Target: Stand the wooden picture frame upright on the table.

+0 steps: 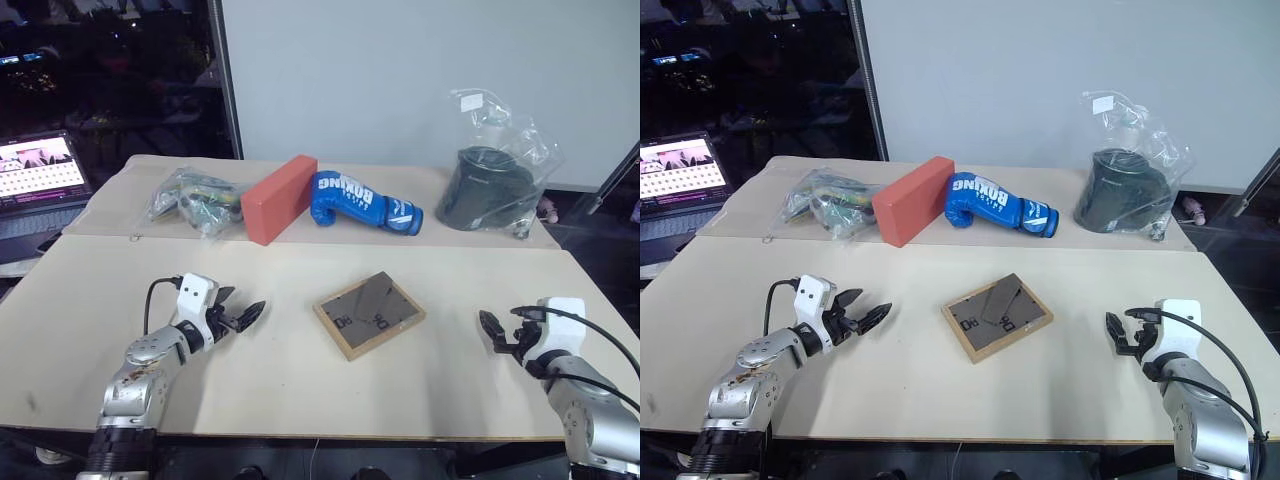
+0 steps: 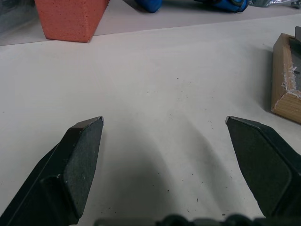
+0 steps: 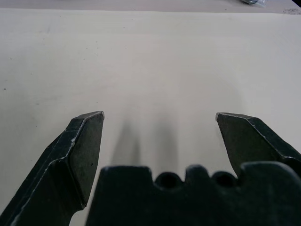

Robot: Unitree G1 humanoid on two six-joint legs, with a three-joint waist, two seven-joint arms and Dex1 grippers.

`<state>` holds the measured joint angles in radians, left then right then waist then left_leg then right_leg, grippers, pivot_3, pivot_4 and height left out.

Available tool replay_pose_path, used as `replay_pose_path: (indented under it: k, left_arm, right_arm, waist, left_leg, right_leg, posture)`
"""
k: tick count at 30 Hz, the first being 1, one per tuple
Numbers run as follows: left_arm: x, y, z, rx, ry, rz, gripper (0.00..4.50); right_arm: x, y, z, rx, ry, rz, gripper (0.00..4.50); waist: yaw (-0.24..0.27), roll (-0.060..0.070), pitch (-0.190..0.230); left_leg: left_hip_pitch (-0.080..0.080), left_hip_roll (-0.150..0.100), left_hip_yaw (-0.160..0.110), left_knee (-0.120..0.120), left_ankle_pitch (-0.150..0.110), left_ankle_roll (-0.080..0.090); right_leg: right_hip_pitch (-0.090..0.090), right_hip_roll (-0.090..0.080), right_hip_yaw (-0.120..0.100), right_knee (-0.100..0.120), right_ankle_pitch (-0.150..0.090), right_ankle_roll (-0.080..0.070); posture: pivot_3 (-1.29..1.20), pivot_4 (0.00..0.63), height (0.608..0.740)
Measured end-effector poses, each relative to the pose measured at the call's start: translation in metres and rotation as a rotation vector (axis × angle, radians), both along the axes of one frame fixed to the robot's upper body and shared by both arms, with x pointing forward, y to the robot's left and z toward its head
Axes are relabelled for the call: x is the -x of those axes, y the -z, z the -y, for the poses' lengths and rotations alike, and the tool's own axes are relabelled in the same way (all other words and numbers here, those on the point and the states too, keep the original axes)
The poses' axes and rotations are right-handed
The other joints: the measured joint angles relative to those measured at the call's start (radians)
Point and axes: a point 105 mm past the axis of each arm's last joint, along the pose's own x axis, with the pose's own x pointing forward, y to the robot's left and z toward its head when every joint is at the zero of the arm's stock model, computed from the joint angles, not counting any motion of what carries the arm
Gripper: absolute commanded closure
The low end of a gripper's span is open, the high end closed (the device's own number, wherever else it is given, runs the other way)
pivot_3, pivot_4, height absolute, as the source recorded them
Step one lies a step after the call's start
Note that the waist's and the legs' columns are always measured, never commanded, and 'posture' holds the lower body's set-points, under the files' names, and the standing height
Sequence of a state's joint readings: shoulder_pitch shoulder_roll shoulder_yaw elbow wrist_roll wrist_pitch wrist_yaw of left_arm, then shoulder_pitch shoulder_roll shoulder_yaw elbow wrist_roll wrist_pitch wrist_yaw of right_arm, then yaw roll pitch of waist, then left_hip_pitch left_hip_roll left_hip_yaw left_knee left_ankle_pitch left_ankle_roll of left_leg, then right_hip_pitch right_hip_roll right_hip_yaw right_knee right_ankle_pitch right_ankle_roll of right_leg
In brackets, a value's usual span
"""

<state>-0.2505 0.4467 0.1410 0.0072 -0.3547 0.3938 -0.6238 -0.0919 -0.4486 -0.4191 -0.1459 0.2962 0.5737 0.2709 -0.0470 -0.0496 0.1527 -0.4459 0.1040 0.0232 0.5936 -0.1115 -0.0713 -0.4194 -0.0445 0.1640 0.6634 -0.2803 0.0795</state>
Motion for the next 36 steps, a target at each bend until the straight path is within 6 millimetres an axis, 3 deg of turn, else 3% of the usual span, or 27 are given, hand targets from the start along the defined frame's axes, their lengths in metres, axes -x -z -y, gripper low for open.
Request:
replay_pose_path:
  k: [3,4,7,8,9,12,16,17,21,24,26,31,36]
  left_arm:
    - [0.002,-0.002,0.001,0.004,0.059,-0.024,0.0]
    - [0.004,-0.008,-0.001,-0.001,0.12,-0.046,0.0]
    - [-0.002,-0.049,-0.014,-0.041,0.22,-0.004,0.77]
    - [-0.007,-0.062,-0.013,-0.038,0.26,0.022,1.29]
    - [-0.01,-0.071,-0.013,-0.036,0.281,0.037,1.54]
    - [-0.03,-0.071,-0.002,-0.03,0.341,0.032,2.65]
    - [-0.054,-0.052,0.04,-0.032,0.433,0.016,4.14]
    - [-0.058,-0.046,0.051,-0.037,0.455,0.016,4.45]
    - [-0.071,-0.034,0.074,-0.087,0.465,0.029,4.45]
    - [-0.082,-0.022,0.098,-0.161,0.448,0.04,4.45]
    - [-0.082,-0.013,0.109,-0.206,0.463,0.038,4.45]
    - [-0.08,0.002,0.113,-0.238,0.468,0.018,4.45]
    - [-0.065,0.014,0.132,-0.193,0.578,-0.009,4.45]
  right_arm:
    - [0.002,-0.002,-0.004,-0.001,-0.06,-0.005,0.06]
    - [0.007,-0.008,-0.009,0.016,-0.154,-0.023,0.59]
    - [0.03,-0.028,-0.024,0.095,-0.423,-0.1,1.46]
    - [0.043,-0.027,-0.031,0.088,-0.499,-0.144,1.92]
    - [0.053,-0.024,-0.039,0.059,-0.562,-0.177,2.17]
    - [0.081,-0.01,-0.057,-0.045,-0.655,-0.276,3.23]
    - [0.075,-0.024,-0.077,-0.042,-0.68,-0.214,4.48]
    - [0.071,-0.026,-0.079,-0.039,-0.67,-0.197,4.5]
    - [0.059,-0.016,-0.082,-0.034,-0.638,-0.211,4.5]
    - [0.039,0.001,-0.081,-0.049,-0.591,-0.235,4.5]
    - [0.03,0.005,-0.089,-0.069,-0.601,-0.225,4.5]
    - [-0.002,0.013,-0.098,-0.047,-0.593,-0.223,4.5]
    - [-0.027,0.014,-0.114,-0.021,-0.628,-0.188,4.5]
  waist:
    - [0.0,0.0,0.0]
    - [0.0,0.002,0.002]
    - [0.004,0.002,0.002]
    - [0.007,0.001,0.001]
    - [0.009,0.0,0.0]
    - [0.01,0.001,0.0]
    - [0.0,-0.001,0.0]
    - [-0.001,-0.001,0.0]
    - [-0.003,-0.001,0.0]
    - [0.005,-0.001,0.001]
    - [0.007,-0.001,0.001]
    - [0.004,0.0,0.001]
    - [0.008,0.001,0.001]
  left_leg:
    - [-0.001,0.0,0.0,0.0,0.0,0.0]
    - [-0.002,0.0,0.0,0.0,0.0,0.0]
    - [0.0,0.0,-0.001,-0.001,0.0,0.0]
    - [0.001,0.0,-0.002,-0.001,0.0,0.0]
    - [0.001,0.0,-0.003,-0.001,0.0,0.0]
    - [0.001,-0.002,-0.006,0.0,0.0,0.0]
    - [0.0,-0.002,-0.009,0.004,0.0,0.0]
    - [0.0,-0.002,-0.009,0.004,0.0,0.0]
    - [-0.001,-0.002,-0.012,0.001,-0.001,0.0]
    - [-0.003,-0.004,-0.014,0.002,0.0,0.0]
    - [-0.006,-0.004,-0.015,0.002,0.0,0.0]
    - [-0.012,-0.005,-0.017,0.003,0.0,0.0]
    - [-0.012,-0.005,-0.018,0.004,0.001,-0.001]
  right_leg:
    - [-0.001,0.0,0.0,0.0,0.0,0.0]
    - [-0.002,0.0,0.0,0.0,0.0,0.0]
    - [0.001,0.0,-0.001,-0.001,-0.002,0.001]
    - [0.003,0.0,-0.002,-0.002,-0.002,0.001]
    - [0.005,0.0,-0.003,-0.004,-0.003,0.0]
    - [0.009,0.0,-0.005,-0.007,-0.003,0.0]
    - [0.011,0.0,-0.006,-0.008,-0.003,-0.003]
    - [0.011,0.0,-0.006,-0.008,-0.003,-0.003]
    - [0.01,0.0,-0.009,-0.008,-0.002,0.0]
    - [0.011,-0.001,-0.01,-0.008,-0.002,0.001]
    - [0.008,0.0,-0.011,-0.008,-0.002,0.001]
    - [0.0,0.001,-0.011,-0.003,0.001,-0.004]
    - [0.0,0.001,-0.012,0.0,0.0,-0.003]
  posture:
    - [0.0,0.15,0.723]
    - [0.0,0.15,0.723]
    - [0.0,0.15,0.723]
    - [0.0,0.15,0.723]
    - [0.0,0.15,0.723]
    - [0.0,0.15,0.723]
    - [0.0,0.15,0.723]
    - [0.0,0.15,0.723]
    - [0.0,0.15,0.723]
    - [0.0,0.15,0.723]
    - [0.0,0.15,0.723]
    - [0.0,0.15,0.723]
    - [0.0,0.15,0.723]
